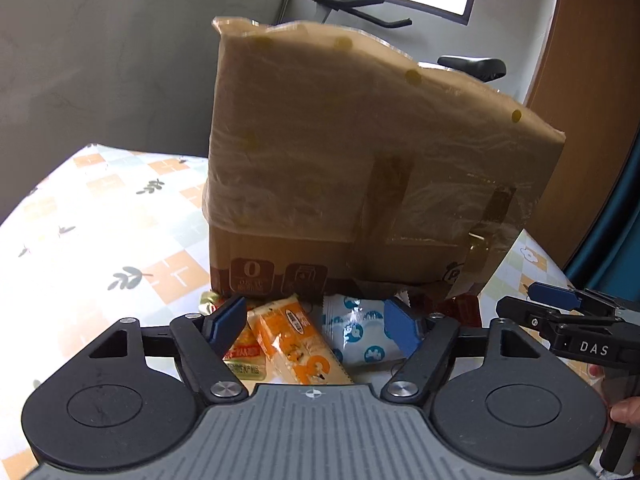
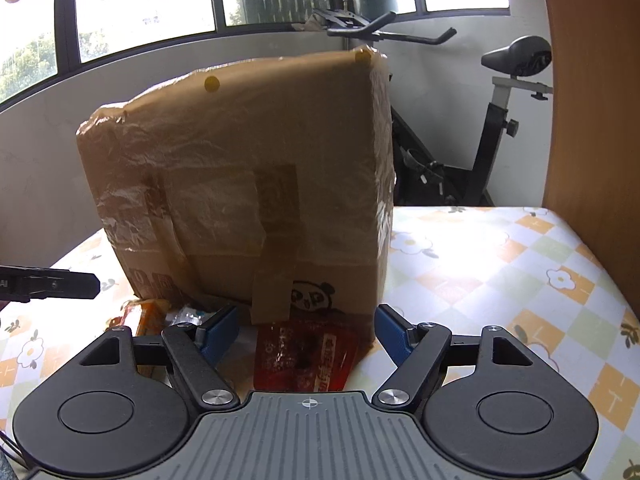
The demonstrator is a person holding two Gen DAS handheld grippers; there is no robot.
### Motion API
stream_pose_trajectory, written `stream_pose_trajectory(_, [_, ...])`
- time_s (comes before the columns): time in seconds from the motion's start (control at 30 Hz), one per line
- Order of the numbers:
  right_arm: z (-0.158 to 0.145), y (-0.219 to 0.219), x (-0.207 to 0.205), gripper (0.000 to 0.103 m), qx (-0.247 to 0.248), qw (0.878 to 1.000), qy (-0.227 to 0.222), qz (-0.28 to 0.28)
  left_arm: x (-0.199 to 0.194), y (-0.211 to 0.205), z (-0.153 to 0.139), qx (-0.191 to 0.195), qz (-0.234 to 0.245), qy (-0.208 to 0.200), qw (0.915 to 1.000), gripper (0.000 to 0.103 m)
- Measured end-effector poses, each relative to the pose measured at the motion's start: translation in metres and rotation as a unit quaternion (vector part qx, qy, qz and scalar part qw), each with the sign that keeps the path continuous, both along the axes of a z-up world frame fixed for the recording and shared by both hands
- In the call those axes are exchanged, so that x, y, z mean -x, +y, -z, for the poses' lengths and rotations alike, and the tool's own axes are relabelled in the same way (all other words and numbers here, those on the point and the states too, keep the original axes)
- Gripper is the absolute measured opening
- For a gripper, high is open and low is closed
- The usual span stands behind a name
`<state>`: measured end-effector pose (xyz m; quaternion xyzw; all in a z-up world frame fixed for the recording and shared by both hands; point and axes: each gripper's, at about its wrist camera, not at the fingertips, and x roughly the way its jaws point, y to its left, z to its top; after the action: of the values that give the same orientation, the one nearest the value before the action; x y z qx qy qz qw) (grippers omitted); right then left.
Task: Organize snacks
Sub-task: 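Lower the left gripper onto the orange bread bar while the right gripper reaches the small jerky packet, then close the left gripper on the orange bar while the right gripper grasps the jerky packet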
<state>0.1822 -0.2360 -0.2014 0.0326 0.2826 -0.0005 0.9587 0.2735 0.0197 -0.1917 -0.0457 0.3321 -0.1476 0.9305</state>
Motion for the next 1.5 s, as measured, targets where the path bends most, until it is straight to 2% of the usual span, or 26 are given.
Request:
stream_pose_trajectory(0.1, [0.008, 0.002, 0.002, 0.068, -0.004, 1.0, 0.013, -0.001, -0.006, -0.009, 0.011, -0.009, -0.001, 0.013, 0.9999, 0.074])
stream_pose_trajectory(0.23, [0.017, 0.004, 0.008, 0.068, -0.009, 1.0, 0.022, -0.001, -0.012, -0.022, 0.025, -0.045, -0.004, 0.026, 0.9986, 0.075])
stream_pose_trajectory(0.5, [0.025, 0.01, 0.011, 0.066, -0.019, 0.999, 0.035, -0.003, -0.019, -0.026, 0.048, -0.067, -0.014, 0.052, 0.9963, 0.075])
stream_pose_trajectory(0.57, [0.025, 0.011, 0.012, 0.066, -0.021, 0.999, 0.038, -0.004, -0.019, -0.026, 0.049, -0.073, -0.015, 0.047, 0.9961, 0.053])
stream_pose_trajectory(0.67, [0.027, 0.015, 0.015, 0.065, -0.024, 0.998, 0.05, -0.008, -0.018, -0.022, 0.047, -0.065, -0.008, 0.039, 0.9971, 0.043])
stream_pose_trajectory(0.87, [0.031, 0.026, 0.021, 0.064, -0.034, 0.995, 0.087, -0.025, -0.009, -0.016, 0.032, -0.052, 0.004, 0.021, 0.9984, 0.042])
stream_pose_trajectory(1.1, [0.038, 0.046, 0.021, 0.062, -0.035, 0.986, 0.149, -0.064, 0.006, -0.004, 0.014, -0.045, 0.0, 0.005, 0.999, 0.042])
stream_pose_trajectory(1.27, [0.037, 0.052, 0.014, 0.063, -0.027, 0.986, 0.153, -0.063, 0.023, 0.006, 0.008, -0.052, -0.005, -0.01, 0.9986, 0.042])
stream_pose_trajectory(1.5, [0.038, 0.063, -0.001, 0.063, 0.003, 0.986, 0.149, -0.069, 0.034, 0.019, 0.011, -0.039, -0.025, -0.004, 0.9989, 0.042])
